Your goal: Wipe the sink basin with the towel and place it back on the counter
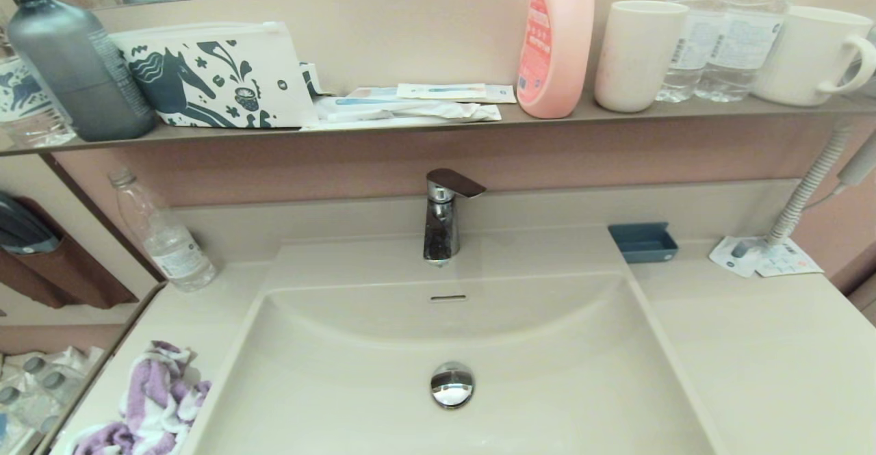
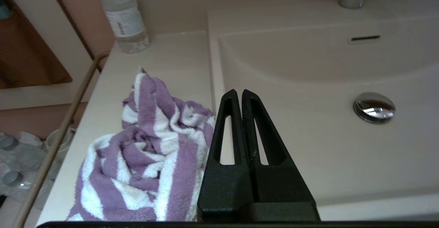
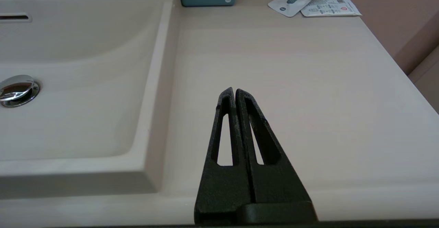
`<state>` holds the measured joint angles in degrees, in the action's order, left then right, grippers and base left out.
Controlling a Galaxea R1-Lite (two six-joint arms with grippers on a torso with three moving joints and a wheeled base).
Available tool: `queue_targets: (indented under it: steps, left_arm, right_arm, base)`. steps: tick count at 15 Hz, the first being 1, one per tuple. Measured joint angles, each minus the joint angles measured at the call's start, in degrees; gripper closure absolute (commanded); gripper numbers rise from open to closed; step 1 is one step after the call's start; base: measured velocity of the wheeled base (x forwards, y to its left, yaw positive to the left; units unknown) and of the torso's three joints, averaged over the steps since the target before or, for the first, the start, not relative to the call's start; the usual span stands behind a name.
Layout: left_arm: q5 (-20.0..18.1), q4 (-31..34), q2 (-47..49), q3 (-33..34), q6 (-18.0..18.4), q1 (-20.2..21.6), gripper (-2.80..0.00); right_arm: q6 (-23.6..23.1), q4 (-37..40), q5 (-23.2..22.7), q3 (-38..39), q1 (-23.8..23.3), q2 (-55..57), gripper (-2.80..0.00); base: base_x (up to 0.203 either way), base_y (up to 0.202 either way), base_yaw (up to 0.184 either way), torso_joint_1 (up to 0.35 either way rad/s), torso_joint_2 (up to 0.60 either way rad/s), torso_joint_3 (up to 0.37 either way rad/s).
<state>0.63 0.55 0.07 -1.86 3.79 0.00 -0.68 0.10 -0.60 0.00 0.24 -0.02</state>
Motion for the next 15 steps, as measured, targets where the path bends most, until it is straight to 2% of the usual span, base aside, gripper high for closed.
queue_targets:
  steps: [6,15]
  left_arm:
    - [-1.2,-0.2,0.0,1.8,0.9,0.0,0.00]
    - [-1.1,-0.4,0.0,1.9,-0.4,-0.1,0.00]
  right_arm:
    - [0.0,0.0,0.0,0.0,0.0,0.0,0.00]
    - [0.0,0.0,0.0,0.0,0.0,0.0,0.00]
  base:
    - [0.000,0.000,0.000,0.000,0.00,0.000]
    - [0.000,0.000,0.000,0.000,0.00,0.000]
